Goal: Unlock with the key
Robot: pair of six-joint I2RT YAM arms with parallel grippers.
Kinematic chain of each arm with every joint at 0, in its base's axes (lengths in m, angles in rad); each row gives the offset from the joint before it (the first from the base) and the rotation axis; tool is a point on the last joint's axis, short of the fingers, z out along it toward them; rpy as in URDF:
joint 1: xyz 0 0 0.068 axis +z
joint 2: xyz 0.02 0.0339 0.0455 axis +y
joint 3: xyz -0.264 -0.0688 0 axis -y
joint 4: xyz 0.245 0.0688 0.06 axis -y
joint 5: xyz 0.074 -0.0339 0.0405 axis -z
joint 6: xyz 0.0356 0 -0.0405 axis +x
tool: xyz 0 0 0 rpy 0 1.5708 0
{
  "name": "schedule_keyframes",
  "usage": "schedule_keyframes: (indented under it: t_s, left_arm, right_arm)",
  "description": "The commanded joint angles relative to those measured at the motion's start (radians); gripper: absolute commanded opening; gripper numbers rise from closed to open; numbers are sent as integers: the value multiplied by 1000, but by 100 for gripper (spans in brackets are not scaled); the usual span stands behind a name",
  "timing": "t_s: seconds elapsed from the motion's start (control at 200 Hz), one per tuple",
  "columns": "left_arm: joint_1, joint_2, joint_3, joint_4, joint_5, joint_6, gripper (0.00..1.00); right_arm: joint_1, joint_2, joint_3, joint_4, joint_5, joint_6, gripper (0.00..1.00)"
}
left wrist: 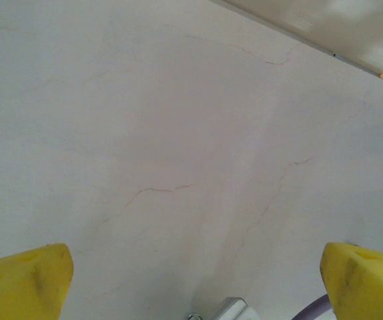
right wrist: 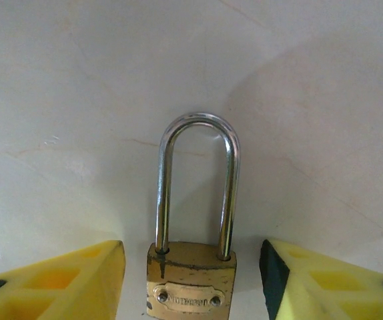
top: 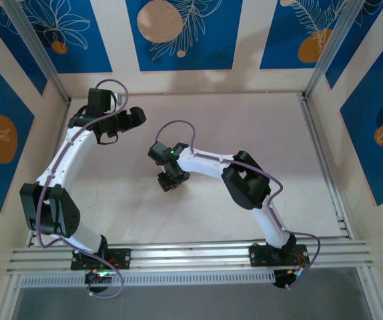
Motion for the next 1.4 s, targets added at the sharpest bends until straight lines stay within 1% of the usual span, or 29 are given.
schedule_keyframes:
  t_s: [0.0, 0.295, 0.495, 0.77, 0.91, 1.096, 1.211, 1.306, 1.396]
  left_arm:
    - [12, 18, -9, 8, 15, -13, 95]
    - [13, 26, -14, 15, 34, -23, 95]
    - [13, 41, -20, 27, 64, -38, 94]
    - [13, 38, -18, 26, 68, -39, 94]
    - [13, 36, -19, 29, 75, -43, 94]
    - [11, 20, -39, 53, 92, -60, 94]
    - [1, 20, -67, 97, 135, -98, 93]
    - [-24, 37, -69, 108, 175, -115, 92]
    - [-64, 52, -74, 118, 193, -125, 92]
  right_arm:
    - [-7, -39, -35, -23, -8, -2, 59]
    - [-37, -99, -121, -22, 12, -6, 60]
    - [-52, -106, -122, -24, 15, -6, 60]
    - [-50, -104, -112, -13, -33, -6, 60]
    - [-70, -159, -139, 1, -71, 8, 60]
    - [-163, -331, -238, 20, -115, 42, 59]
    - [-252, -424, -319, 7, -72, 55, 56]
    - [-345, -473, -389, -1, -42, 59, 50]
    - [-434, -499, -446, -4, -18, 72, 36]
